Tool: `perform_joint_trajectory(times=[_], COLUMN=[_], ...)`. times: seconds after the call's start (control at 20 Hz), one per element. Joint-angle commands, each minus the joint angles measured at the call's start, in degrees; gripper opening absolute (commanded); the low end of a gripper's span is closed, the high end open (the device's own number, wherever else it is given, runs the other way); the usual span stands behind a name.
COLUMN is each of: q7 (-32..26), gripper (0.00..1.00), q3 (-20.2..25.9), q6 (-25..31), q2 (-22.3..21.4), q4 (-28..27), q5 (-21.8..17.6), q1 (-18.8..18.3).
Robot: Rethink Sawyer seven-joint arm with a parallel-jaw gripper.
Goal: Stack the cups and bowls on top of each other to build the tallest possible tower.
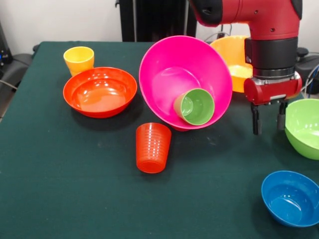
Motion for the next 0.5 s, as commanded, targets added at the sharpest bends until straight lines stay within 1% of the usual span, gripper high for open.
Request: perform_joint_trajectory(times=[0.05, 0.25, 0.35, 0.5], q7=[5.7, 7.0, 7.2, 6.3], gripper=[1.00, 1.00, 1.00, 1.00], q3=[1.5, 1.7, 1.5, 1.5], q6=[3.8, 1.9, 1.7, 3.3], q2=[0.1, -1.3, -1.7, -2.8], q4=[-3.8, -1.1, -1.2, -1.5], q5=[1.8, 2.0, 2.2, 2.2], q1=[1.6, 2.1, 2.6, 2.4])
